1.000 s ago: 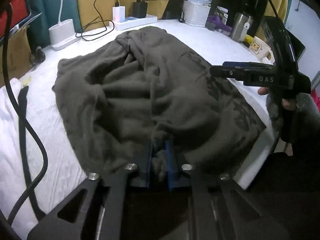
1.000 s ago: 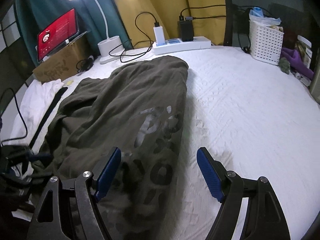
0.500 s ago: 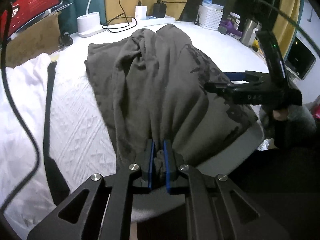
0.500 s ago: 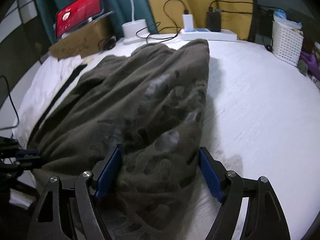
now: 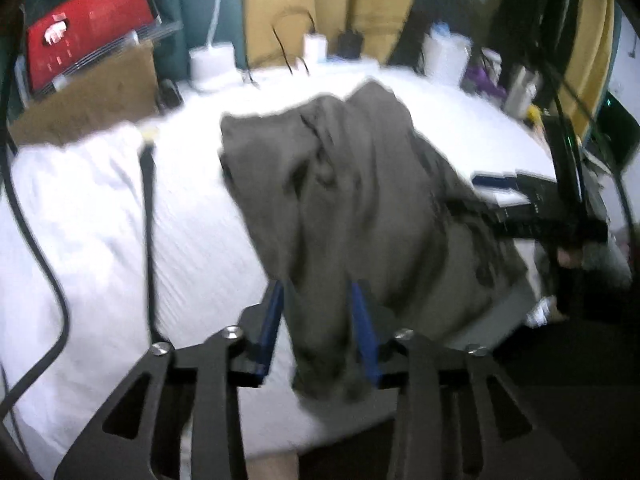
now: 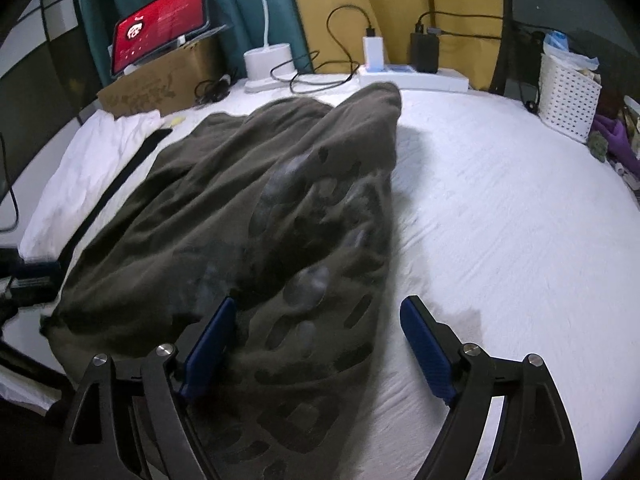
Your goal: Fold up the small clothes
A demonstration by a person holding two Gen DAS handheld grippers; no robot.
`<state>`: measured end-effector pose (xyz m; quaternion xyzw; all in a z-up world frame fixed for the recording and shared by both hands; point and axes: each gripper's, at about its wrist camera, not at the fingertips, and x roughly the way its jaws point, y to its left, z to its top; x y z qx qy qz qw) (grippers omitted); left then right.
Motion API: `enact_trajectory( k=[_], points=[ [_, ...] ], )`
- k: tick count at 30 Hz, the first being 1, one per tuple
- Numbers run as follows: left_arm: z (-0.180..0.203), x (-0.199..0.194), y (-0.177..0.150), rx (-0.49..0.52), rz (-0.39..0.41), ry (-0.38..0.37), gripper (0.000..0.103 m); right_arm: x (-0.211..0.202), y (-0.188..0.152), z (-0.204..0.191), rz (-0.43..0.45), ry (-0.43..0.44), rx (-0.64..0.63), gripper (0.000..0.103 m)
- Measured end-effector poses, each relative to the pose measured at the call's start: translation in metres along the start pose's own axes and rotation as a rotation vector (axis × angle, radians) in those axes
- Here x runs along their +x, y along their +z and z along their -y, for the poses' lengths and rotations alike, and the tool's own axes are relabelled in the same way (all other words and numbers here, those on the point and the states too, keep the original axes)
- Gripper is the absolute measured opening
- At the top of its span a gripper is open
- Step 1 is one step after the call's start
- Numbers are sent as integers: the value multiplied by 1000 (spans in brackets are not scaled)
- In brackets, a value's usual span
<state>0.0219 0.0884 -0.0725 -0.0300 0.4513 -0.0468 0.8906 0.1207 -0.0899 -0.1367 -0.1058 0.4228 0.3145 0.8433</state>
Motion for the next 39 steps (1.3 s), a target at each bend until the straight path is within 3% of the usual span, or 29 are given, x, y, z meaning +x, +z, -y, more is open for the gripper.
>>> enact_trajectory(
  k=[6,16,24,27,28,30,35,37,39],
  points=[
    [-1,33,46,74,37,68,39,-4,19,9,38,-13,0,86],
    [17,115,84,281,-47,132,39,7,43,44,31,-42,56,86],
    [26,145,100,370,-71,102,39,29,57,69,-4,-46,92,86],
    [17,148,108,335,-62,70,39,36,63,70,-12,-43,89,86],
    [14,149,110,318,-54,62,32,38,65,70,-14,-43,87,86],
    [8,147,111,294,-37,63,0,42,68,70,-17,-40,82,86],
    [-23,118,116,135,56,69,0,49,74,67,-25,-39,76,86],
    [-40,112,116,84,87,107,0,51,75,66,-28,-41,75,86],
    [-55,115,113,44,74,134,0,53,76,65,-32,-44,73,86]
  ],
)
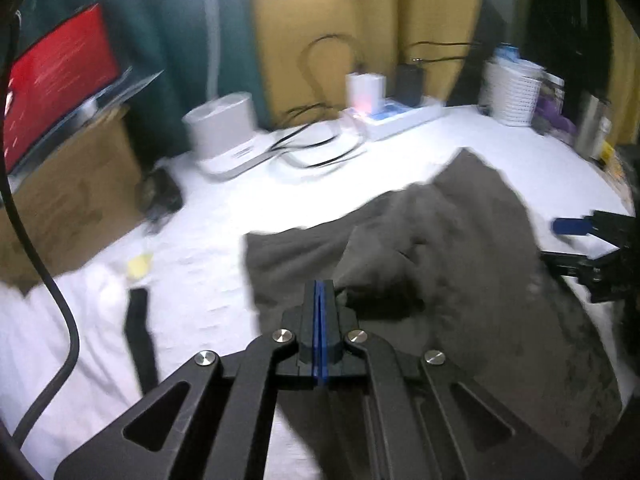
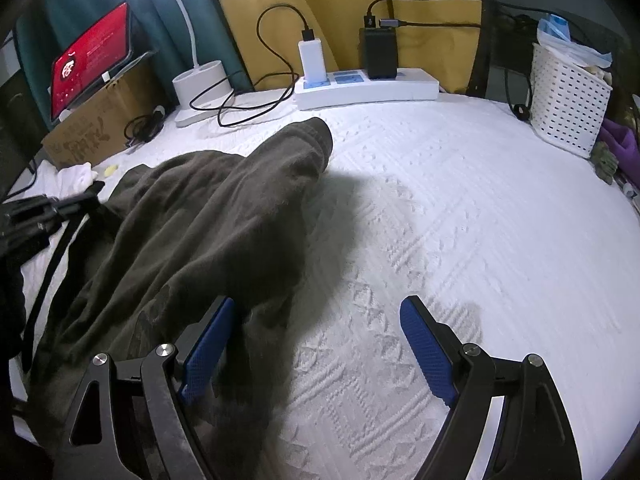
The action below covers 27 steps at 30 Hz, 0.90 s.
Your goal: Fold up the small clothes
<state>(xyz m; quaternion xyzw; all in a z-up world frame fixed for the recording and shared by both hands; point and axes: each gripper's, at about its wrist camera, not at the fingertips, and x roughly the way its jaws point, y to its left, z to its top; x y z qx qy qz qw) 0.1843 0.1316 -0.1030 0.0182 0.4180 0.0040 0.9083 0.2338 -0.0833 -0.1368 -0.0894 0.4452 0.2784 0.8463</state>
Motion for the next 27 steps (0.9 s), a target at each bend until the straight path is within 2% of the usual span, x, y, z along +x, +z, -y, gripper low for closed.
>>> enact_trajectory(
  k=[1,3,8,12,15,17,19,20,22,25,27],
  points=[
    [-8,5,-3,-26,-16,14,0,1,1,-1,-2,-1,-3,86],
    [-12,7,-7,-43,-32,-11,0,3,3,-5,-3,-3,-10,86],
    [-10,0,-7,-46,13,-18,0,1,7,-9,3,-9,-17,86],
    [-26,10,-3,-84,-15,74,0,1,6,-10,1,-13,-15,86],
    [-36,5,0,-141,-12,94,0,-1,5,-9,3,-14,-14,86],
    [-36,-7,3,-177,31,55,11,-2,5,-8,4,-17,-11,86],
    [-28,-15,5,-201,54,-39,45,-2,5,-5,6,-18,-6,86],
    [-18,-14,6,-198,47,-114,49,-3,5,-4,8,-18,-4,86],
    [-2,-3,8,-165,3,-189,50,-4,5,-2,14,-16,-1,86],
    [25,21,10,-88,-41,-194,50,-7,6,3,32,-11,7,86],
    [35,43,12,-67,-100,-205,50,-10,6,6,41,-10,14,86]
  ],
)
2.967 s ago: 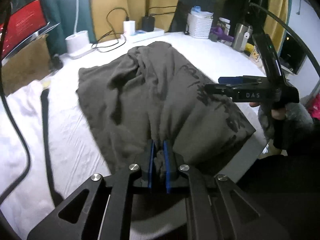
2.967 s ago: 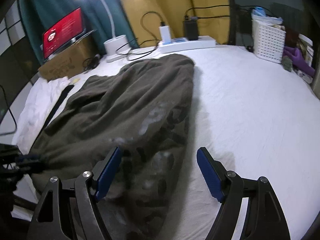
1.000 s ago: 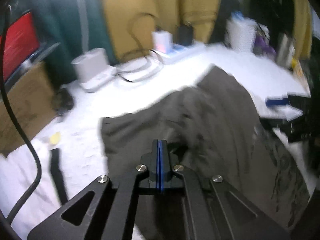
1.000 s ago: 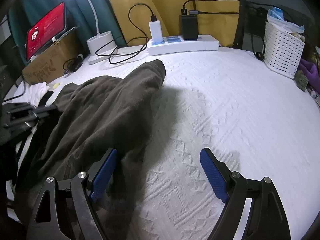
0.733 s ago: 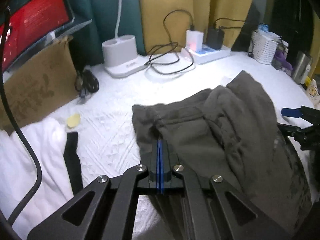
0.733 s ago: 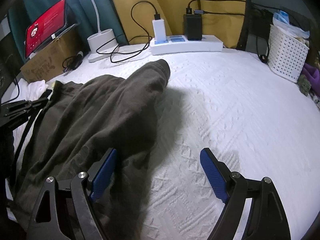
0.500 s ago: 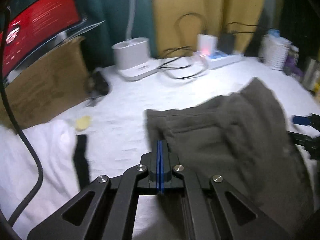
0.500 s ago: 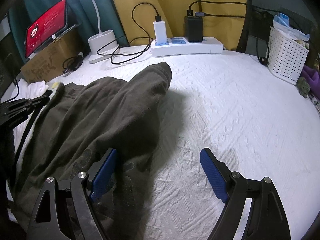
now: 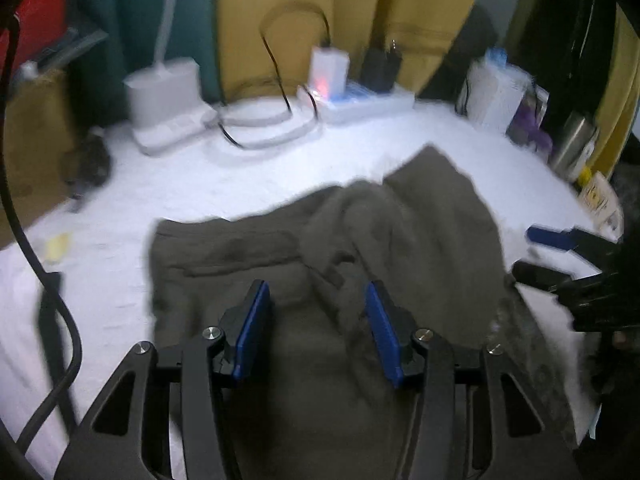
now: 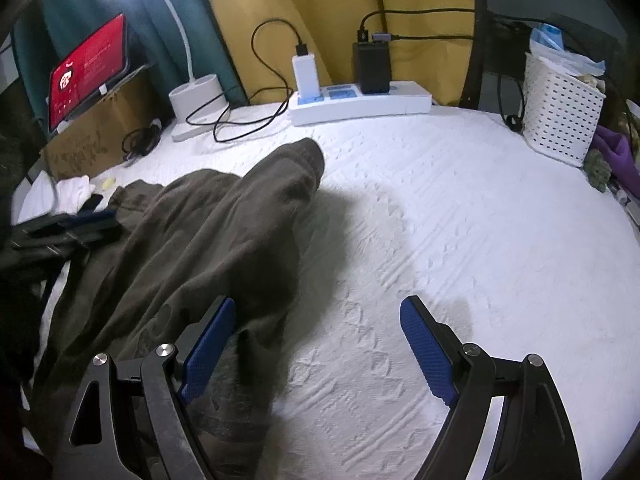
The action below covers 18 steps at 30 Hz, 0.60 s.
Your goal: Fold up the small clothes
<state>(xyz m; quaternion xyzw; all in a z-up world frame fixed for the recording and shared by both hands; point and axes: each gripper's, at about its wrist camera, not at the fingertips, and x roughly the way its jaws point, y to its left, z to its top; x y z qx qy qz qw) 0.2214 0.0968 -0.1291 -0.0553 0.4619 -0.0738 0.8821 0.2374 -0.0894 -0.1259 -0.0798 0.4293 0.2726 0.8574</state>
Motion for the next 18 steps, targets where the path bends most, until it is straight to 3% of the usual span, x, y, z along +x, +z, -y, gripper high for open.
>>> enact_trajectory(
  k=[1,3,4,5,6,14,18],
  points=[
    [2,9,1,10,-31,-1,51,-2,0,2,4,0,4,86],
    [7,9,4,46,4,23,50,-4,-2,7,8,-4,15,86],
    [6,10,6,48,-7,18,43,-5,-4,9,7,-6,21,86],
    [5,6,8,49,0,1,28,-5,-5,11,5,-8,25,86],
    [4,2,9,56,1,-23,5,-5,-7,13,3,-10,30,86],
    [-22,-40,14,-10,101,61,5,4,-10,19,-18,-14,46,86],
    [-44,-11,9,-61,27,85,5,10,-7,12,-21,-8,29,86]
  ],
)
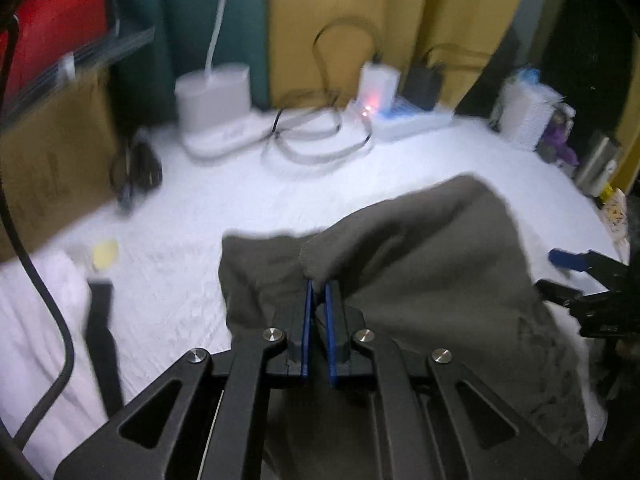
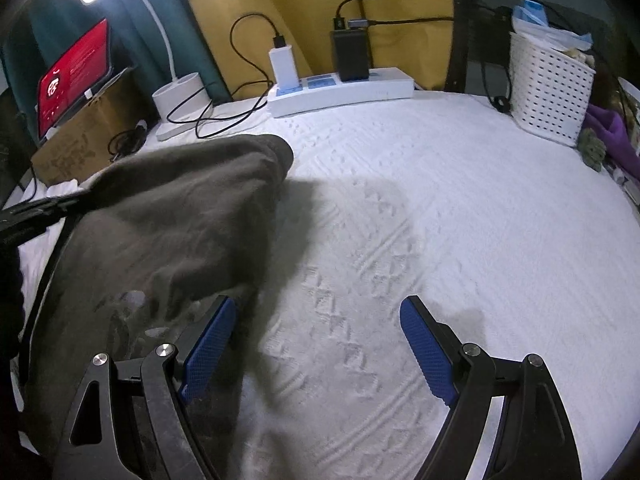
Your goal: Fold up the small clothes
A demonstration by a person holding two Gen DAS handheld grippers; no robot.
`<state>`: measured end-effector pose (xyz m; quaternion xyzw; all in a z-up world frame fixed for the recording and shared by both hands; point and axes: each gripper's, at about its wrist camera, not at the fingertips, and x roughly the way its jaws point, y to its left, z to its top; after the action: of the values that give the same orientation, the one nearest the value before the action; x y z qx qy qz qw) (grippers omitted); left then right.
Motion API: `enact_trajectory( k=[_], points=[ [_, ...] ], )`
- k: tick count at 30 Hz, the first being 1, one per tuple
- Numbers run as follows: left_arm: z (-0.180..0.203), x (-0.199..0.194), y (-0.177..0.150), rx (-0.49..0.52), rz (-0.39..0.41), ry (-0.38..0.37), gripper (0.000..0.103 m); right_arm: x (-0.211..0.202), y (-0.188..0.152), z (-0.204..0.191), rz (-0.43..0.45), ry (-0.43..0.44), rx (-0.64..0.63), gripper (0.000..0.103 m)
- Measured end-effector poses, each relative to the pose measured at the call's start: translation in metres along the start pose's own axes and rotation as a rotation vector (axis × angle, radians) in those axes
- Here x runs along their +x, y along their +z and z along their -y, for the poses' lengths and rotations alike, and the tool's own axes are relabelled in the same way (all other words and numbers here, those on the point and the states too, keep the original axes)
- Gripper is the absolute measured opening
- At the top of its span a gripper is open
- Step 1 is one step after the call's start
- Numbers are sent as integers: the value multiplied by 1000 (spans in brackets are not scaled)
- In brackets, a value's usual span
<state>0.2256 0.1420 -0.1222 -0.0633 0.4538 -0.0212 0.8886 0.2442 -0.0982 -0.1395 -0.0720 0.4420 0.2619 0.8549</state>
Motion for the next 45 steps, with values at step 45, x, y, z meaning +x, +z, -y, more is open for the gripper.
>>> enact_trajectory(
  k=[45],
  points=[
    [22,-33,-67,-47,-32,-100,38,13,44,-46,42,-10,-108,66]
  ],
)
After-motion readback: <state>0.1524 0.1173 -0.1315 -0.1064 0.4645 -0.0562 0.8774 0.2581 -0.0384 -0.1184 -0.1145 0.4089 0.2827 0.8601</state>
